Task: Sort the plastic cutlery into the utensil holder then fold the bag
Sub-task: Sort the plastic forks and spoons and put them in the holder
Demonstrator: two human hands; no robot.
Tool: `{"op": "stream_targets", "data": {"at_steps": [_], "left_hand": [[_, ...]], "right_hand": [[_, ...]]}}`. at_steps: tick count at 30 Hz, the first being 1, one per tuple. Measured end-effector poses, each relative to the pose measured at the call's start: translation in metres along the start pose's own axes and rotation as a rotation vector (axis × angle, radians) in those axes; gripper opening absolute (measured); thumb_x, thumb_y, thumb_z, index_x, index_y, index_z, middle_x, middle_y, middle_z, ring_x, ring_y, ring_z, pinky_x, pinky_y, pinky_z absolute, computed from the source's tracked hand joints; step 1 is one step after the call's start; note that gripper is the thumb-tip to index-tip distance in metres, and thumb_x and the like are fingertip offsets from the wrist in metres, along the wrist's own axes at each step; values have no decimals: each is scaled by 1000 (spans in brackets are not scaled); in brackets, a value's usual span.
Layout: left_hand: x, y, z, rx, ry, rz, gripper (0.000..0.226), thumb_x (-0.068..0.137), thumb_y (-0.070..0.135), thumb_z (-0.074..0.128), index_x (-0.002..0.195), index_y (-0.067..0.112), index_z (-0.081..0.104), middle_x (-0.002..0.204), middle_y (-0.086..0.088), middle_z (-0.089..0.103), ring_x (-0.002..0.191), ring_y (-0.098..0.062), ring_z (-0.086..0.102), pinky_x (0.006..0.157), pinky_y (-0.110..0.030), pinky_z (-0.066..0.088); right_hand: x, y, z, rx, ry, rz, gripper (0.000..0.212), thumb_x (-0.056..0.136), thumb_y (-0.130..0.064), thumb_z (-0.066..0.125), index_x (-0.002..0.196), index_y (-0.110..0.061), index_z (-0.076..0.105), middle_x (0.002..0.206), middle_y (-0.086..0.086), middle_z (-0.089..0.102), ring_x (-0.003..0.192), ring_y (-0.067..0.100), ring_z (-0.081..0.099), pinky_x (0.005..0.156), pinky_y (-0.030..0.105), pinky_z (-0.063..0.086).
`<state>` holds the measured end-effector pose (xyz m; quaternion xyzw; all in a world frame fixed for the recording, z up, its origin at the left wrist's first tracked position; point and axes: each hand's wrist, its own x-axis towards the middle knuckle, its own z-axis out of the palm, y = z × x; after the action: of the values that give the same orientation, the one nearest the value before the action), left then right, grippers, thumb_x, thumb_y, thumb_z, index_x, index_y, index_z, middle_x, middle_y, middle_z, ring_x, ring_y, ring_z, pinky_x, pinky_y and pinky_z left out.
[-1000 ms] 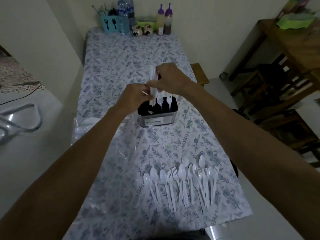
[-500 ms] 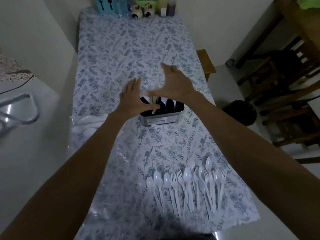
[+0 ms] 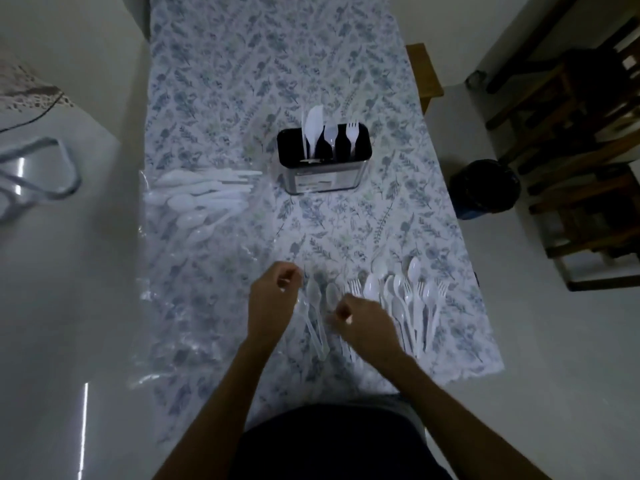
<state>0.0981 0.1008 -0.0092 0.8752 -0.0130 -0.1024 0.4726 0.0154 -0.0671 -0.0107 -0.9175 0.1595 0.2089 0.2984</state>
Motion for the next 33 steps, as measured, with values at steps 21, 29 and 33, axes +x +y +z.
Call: {"op": "stream_targets", "data": {"at_steps": [21,29,33], "left_hand": [[-70,-30,11,-501,-57,-583,17,101,3,51,101,9,67,101,-23,74,89,-39,74,80,-52,63],[-80,-34,7,-689,-4,-698,29,105,20,50,118,-2,64,110,-30,72,101,-44,71,95,-60,55],[-80,-31,11,-726,-62,-684,30,109,21,47,122,1,65,117,-28,71,103,-42,71,84,-47,59]], "right_hand": [[-36,1,67,-72,189,-318,39,87,-11,72,118,-9,49,99,18,64,78,31,68,58,36,58],[-38,-4,71,130,190,-147,37,94,-34,60,125,-14,53,103,7,63,90,23,63,75,35,54],[-53,-1,69,206,218,-211,28,88,-30,68,114,-20,63,91,2,67,76,15,63,69,30,55]]}}
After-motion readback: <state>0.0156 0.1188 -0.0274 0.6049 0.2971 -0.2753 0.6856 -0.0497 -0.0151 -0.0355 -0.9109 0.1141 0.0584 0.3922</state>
